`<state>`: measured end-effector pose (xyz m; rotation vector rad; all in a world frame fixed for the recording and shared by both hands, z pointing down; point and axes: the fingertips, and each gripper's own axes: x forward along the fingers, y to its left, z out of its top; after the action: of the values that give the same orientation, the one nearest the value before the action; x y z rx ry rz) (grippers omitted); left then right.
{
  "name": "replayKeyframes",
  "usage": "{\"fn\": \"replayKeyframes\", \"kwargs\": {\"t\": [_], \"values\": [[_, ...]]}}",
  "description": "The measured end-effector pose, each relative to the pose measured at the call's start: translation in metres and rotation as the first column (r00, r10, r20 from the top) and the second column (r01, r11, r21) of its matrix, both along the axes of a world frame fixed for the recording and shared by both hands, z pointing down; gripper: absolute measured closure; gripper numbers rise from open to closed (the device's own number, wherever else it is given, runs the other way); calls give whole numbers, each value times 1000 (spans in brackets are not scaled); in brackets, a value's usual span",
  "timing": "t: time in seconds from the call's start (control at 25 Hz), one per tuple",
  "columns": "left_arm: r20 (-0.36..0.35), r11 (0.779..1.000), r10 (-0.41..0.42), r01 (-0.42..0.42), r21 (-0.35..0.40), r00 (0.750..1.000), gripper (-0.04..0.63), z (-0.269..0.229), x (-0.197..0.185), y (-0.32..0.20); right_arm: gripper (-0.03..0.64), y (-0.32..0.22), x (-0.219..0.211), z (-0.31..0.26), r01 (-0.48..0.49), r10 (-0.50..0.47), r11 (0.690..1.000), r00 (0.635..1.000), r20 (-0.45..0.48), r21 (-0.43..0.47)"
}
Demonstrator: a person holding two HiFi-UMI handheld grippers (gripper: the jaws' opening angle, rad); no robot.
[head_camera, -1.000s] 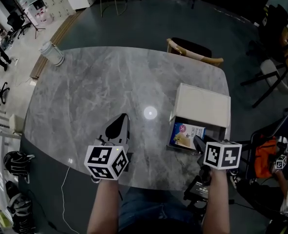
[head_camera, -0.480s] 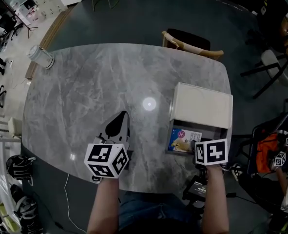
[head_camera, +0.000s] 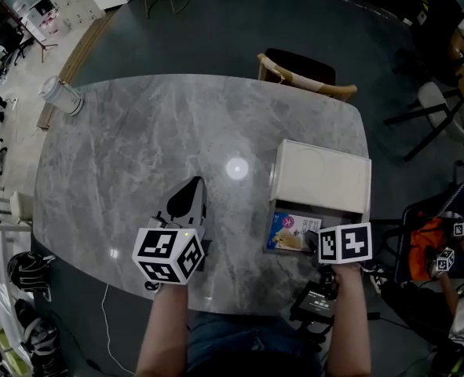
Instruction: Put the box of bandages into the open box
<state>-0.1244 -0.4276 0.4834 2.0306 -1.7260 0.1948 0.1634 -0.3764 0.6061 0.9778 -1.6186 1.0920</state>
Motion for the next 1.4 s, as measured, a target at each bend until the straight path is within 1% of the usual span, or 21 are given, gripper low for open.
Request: {"fn": "replayKeyframes", "kwargs": {"t": [0.12,0.32,0.52,0.72,0.92,0.96,1.0,1.04,1.08,1.2,1.32,1.4], "values": [[9,1000,-2,2,10,1000,584,-6,-2,-2,473,-6,4,-4,-12,12,1000,1000,-3,12],[23,1000,3,-3,28,1000,584,-16,-3,-3,522,-19,7,-21,7,-8,998,1000,6,63],[33,998,11,-13,56,999,584,-29,0,-7,549,-13,7,-25,11,-12,1000,998,56,29],[38,997,17,-19,73,999,584,-40,3,-7,554,-11,6,-31,-9,6,999,996,94,42],[44,995,19,-23,96,999,584,-47,5,-7,549,-11,6,-33,-34,27,998,994,108,60],[45,995,21,-26,100,999,584,-49,6,-6,547,-10,5,-35,-33,25,997,993,120,65],[47,994,23,-28,105,999,584,-52,7,-5,511,-9,3,-37,-33,23,997,990,137,68],[49,993,25,-30,111,998,584,-54,7,-3,452,-8,1,-40,-35,23,997,987,157,72],[50,993,26,-32,116,998,584,-57,8,-2,412,-8,-1,-42,-38,24,996,984,174,78],[56,990,31,-38,138,998,584,-65,10,3,374,-7,-3,-51,-50,27,993,979,202,109],[61,985,33,-43,168,998,584,-77,13,6,371,-11,-1,-64,-53,19,985,979,205,165],[63,981,31,-42,187,998,584,-84,14,10,385,-17,0,-78,-53,4,969,980,201,240]]}}
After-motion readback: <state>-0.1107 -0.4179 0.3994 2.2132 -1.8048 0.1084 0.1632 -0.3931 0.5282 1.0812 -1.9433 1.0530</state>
